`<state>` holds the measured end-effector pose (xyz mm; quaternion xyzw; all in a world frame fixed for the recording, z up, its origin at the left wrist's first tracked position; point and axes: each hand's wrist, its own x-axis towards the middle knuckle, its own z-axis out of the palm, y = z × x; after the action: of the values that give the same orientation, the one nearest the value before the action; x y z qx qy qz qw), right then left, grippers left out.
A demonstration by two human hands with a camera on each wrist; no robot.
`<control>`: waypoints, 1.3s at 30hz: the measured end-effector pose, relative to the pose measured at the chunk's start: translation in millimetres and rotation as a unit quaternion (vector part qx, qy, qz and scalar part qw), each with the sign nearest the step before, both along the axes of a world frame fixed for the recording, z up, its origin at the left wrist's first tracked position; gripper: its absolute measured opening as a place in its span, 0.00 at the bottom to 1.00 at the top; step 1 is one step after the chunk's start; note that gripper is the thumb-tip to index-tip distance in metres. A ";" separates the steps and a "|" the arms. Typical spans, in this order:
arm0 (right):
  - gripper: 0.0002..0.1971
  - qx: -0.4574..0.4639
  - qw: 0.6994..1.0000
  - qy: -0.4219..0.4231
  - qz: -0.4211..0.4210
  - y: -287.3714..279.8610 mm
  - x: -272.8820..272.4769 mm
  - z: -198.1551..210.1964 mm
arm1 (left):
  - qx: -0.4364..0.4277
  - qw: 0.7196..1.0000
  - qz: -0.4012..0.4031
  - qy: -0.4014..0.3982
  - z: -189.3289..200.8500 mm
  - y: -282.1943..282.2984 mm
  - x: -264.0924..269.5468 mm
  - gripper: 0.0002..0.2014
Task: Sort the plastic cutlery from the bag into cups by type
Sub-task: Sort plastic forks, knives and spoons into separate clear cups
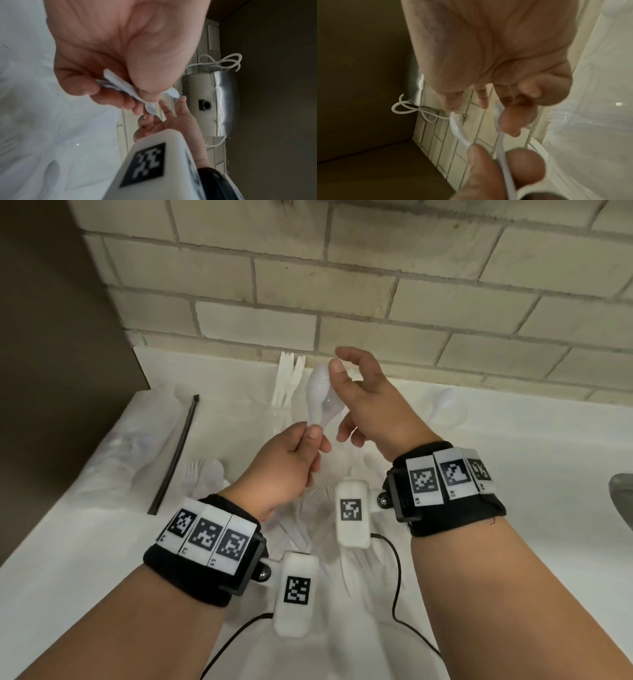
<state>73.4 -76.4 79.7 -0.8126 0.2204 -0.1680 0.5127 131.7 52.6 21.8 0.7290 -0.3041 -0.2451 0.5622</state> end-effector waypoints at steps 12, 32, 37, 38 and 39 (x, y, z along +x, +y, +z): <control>0.06 -0.013 0.994 -0.078 -0.081 -24.1 -50.6 2.0 | 0.021 0.995 -0.094 -0.010 13.3 -35.1 -36.9 0.21; 0.22 -0.225 0.948 0.075 -0.211 -131.8 -27.8 -22.7 | 0.449 0.855 -0.180 -0.187 -15.7 -19.9 3.6 0.49; 0.13 -0.322 0.915 0.062 -0.235 -105.7 -48.3 -17.5 | 0.436 0.862 -0.136 -0.220 -9.3 -15.4 2.1 0.42; 0.08 -0.346 0.910 0.075 -0.217 -96.8 -51.7 -21.8 | 0.447 0.855 -0.128 -0.231 -6.9 -13.3 1.3 0.41; 0.07 -0.370 0.904 0.115 -0.180 -87.3 -54.1 -28.0 | 0.465 0.842 -0.128 -0.240 -5.1 -11.1 0.4 0.41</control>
<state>19.3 -163.7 51.6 -0.9041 0.3422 -0.2324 0.1075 132.0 41.5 16.7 0.8955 -0.3705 -0.2449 0.0300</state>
